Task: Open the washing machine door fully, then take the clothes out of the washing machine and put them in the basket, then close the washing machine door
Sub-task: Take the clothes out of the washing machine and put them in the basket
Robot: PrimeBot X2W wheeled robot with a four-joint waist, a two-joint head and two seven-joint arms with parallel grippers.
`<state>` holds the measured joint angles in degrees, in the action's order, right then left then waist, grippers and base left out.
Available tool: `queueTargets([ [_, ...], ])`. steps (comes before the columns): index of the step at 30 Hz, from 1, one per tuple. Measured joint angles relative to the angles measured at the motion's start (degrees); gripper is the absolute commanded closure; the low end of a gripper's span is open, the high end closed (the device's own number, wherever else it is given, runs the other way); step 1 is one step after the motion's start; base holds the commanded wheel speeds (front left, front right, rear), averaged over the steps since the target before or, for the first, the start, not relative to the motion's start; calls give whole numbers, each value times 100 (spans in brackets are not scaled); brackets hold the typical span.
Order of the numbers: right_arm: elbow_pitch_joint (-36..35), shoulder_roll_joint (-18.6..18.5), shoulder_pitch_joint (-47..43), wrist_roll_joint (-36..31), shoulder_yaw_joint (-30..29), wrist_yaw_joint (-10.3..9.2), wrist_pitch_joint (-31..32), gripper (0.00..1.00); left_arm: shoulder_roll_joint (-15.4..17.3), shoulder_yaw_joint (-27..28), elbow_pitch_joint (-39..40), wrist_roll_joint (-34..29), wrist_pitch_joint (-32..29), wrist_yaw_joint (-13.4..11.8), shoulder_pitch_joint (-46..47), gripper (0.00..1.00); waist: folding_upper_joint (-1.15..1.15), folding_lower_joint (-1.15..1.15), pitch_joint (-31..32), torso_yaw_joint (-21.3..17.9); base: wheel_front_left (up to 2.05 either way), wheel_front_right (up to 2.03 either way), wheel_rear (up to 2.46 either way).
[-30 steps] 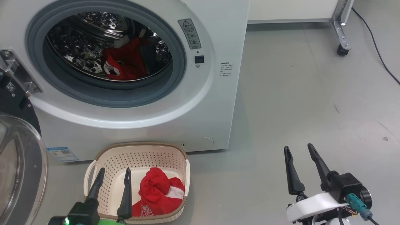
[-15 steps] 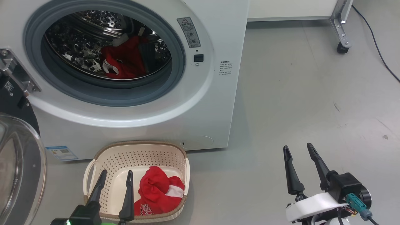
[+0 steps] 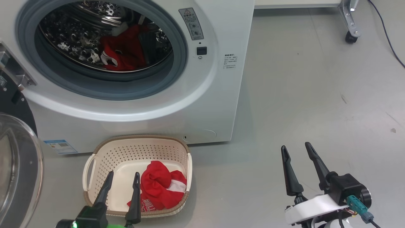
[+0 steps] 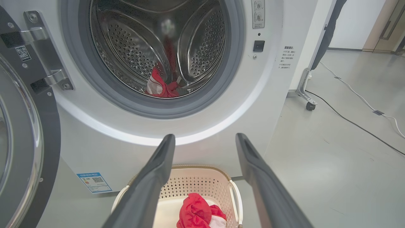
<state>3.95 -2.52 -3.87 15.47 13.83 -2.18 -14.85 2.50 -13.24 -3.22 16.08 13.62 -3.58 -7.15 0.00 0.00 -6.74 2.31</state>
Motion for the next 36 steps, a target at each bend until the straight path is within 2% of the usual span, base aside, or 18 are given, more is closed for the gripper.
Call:
queueTargets([
  [10, -169, -2, 227, -107, 124, 13, 0, 0, 2, -3, -118, 107, -202, -68, 567, 0, 0, 0, -497, -79, 0, 0, 0],
  [26, -439, -11, 837, -147, 256, 55, -1, 0, -5, 183, -565, 285, -735, -75, 2241, 0, 0, 0, -1617, -253, 0, 0, 0],
  [31, -552, -16, 1123, -140, 352, 57, -1, 0, 88, 343, -669, 338, -1039, -73, 2919, 0, 0, 0, -2015, -333, 0, 0, 0],
  [36, -606, -26, 1413, -47, 420, 56, -1, 0, 380, 633, -801, 413, -1362, -66, 3596, 0, 0, 0, -2399, -440, 0, 0, 0],
])
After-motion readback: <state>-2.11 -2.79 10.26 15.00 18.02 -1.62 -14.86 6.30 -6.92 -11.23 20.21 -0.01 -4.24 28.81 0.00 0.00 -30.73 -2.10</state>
